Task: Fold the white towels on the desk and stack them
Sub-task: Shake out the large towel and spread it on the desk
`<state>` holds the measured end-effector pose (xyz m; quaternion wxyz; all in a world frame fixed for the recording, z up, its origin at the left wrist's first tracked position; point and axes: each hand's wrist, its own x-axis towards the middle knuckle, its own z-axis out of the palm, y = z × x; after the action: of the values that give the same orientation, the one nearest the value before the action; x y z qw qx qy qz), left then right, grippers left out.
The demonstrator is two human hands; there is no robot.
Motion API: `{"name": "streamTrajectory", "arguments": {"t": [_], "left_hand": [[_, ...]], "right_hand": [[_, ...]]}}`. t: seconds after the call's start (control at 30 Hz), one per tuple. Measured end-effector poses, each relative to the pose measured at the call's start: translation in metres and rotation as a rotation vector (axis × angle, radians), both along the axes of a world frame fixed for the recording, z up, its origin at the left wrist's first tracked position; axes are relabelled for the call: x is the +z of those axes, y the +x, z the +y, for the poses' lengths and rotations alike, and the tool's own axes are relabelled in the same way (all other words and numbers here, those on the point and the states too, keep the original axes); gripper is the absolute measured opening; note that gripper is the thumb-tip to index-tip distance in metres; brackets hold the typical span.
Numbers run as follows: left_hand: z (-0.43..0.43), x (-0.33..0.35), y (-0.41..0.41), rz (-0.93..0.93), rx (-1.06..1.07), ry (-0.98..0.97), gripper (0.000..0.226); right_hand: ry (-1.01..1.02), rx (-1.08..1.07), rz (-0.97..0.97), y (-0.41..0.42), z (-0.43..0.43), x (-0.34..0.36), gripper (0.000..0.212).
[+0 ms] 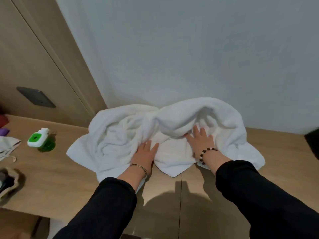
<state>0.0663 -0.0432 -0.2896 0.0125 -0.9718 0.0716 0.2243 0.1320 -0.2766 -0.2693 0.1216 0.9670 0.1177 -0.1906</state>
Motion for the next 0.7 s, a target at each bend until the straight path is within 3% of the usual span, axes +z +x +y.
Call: {"name": "streamTrajectory", "arguments": {"t": [0.1, 0.17, 0.27, 0.4, 0.5, 0.6, 0.7], "left_hand": [[0.001, 0.006, 0.002, -0.051, 0.065, -0.071, 0.108], [0.006, 0.012, 0.002, -0.071, 0.101, -0.066, 0.106], [0.022, 0.025, 0.001, -0.126, 0.137, -0.009, 0.088], [0.045, 0.055, 0.011, -0.337, 0.179, 0.050, 0.039], [0.056, 0.089, 0.025, -0.483, 0.190, 0.093, 0.018], [0.058, 0.124, 0.038, -0.616, 0.343, -0.176, 0.018], [0.049, 0.166, 0.045, -0.844, 0.411, -0.428, 0.014]], "right_hand": [[0.019, 0.059, -0.190, 0.005, -0.001, -0.003, 0.056], [0.001, 0.094, -0.247, 0.004, -0.002, -0.002, 0.041], [-0.040, 0.134, -0.270, 0.001, -0.016, 0.005, 0.034], [-0.125, 0.253, -0.310, -0.003, -0.043, 0.032, 0.031], [-0.150, 0.219, -0.367, 0.005, -0.061, 0.067, 0.028], [-0.037, 0.111, -0.408, 0.010, -0.070, 0.100, 0.025], [0.266, -0.037, -0.499, 0.007, -0.069, 0.127, 0.019]]}}
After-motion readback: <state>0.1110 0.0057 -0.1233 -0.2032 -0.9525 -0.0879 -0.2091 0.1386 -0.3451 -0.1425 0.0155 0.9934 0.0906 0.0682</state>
